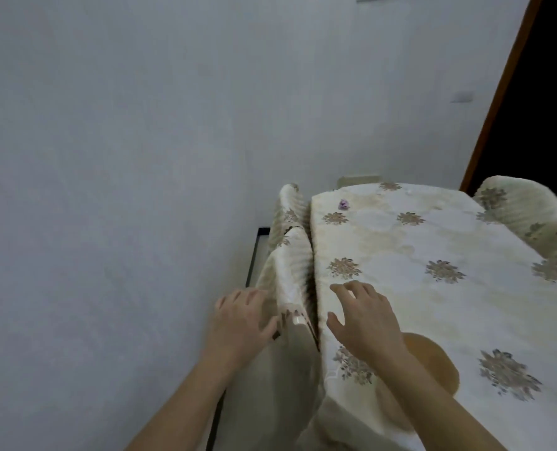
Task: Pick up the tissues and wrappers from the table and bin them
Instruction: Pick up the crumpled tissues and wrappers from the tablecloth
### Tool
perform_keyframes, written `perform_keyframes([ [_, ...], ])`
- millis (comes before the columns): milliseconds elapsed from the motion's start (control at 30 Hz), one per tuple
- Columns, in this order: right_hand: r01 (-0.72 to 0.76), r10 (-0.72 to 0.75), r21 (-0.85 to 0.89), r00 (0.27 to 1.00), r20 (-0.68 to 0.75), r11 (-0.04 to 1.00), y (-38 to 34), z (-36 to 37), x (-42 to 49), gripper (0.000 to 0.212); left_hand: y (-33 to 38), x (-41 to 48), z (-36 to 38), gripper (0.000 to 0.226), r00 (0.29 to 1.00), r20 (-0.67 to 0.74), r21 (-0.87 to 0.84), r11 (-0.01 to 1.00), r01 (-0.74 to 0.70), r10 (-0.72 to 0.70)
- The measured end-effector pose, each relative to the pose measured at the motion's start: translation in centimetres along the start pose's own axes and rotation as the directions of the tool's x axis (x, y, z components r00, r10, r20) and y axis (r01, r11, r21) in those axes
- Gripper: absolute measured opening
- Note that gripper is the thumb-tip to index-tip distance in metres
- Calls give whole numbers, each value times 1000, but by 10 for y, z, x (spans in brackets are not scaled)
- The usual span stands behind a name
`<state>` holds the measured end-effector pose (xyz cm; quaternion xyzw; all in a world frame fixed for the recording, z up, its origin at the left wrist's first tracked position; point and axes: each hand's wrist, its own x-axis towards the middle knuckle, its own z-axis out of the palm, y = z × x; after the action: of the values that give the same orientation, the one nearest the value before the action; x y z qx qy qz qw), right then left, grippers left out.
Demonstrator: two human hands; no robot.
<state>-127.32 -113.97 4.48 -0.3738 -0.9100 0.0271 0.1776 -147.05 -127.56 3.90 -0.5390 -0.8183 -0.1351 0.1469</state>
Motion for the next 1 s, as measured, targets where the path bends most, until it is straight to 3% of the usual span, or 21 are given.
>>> perform_keyframes([
  [200, 74, -75, 70, 997, 0, 995, -35, 14, 10, 40, -36, -13, -7, 45, 996, -30, 39, 996, 83, -82],
  [533, 105, -110, 76, 992, 59, 992, -57, 44, 53, 46, -76, 9, 2, 56, 996, 3, 64, 994, 93, -93],
  [1000, 87, -87, -21, 996, 8, 996, -88, 110, 264, 35, -194, 198, 84, 64, 996, 42, -15, 996, 82, -82],
])
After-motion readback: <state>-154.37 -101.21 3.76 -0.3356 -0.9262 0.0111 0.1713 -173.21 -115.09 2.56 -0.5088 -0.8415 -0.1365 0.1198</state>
